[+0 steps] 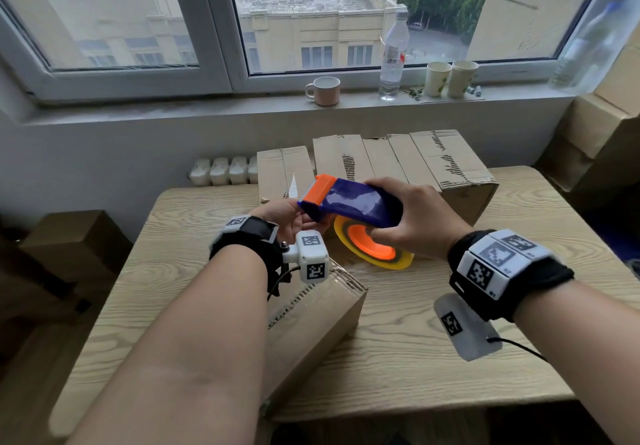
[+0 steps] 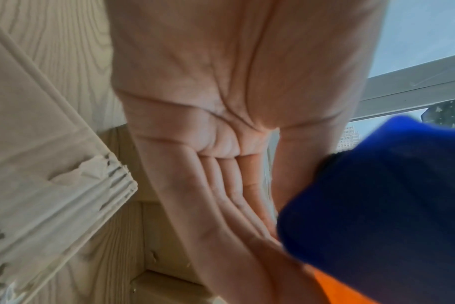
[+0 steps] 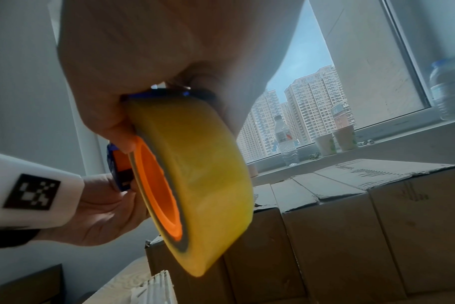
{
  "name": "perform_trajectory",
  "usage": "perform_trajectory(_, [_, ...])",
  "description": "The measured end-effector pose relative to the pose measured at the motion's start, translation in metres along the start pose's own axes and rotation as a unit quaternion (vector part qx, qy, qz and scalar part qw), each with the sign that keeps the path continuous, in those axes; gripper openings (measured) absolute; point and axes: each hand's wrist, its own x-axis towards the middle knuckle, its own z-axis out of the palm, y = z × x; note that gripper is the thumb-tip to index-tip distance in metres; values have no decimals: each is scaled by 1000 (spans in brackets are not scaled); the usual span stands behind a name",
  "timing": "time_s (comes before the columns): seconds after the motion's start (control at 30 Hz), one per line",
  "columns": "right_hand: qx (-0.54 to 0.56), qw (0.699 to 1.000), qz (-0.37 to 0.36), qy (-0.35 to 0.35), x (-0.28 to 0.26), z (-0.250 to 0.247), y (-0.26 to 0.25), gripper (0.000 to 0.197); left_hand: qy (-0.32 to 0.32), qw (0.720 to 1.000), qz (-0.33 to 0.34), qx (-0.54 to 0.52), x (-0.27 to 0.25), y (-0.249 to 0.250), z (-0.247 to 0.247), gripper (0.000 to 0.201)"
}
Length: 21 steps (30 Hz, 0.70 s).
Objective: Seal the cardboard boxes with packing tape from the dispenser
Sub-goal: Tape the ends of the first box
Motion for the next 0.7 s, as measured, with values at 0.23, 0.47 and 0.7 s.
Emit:
perform_trajectory(0.23, [10,1000,2,4,1,1,3,70,3,1000,5,-24,3,-2,-4,7])
perform_trajectory(0.47, [21,1000,6,9,3,0,5,70,-10,998,31,-54,4,-2,-4,20])
perform_trajectory(0.7, [46,999,11,21,5,0,4,65,-37,996,37,-67,5,-3,-3,18])
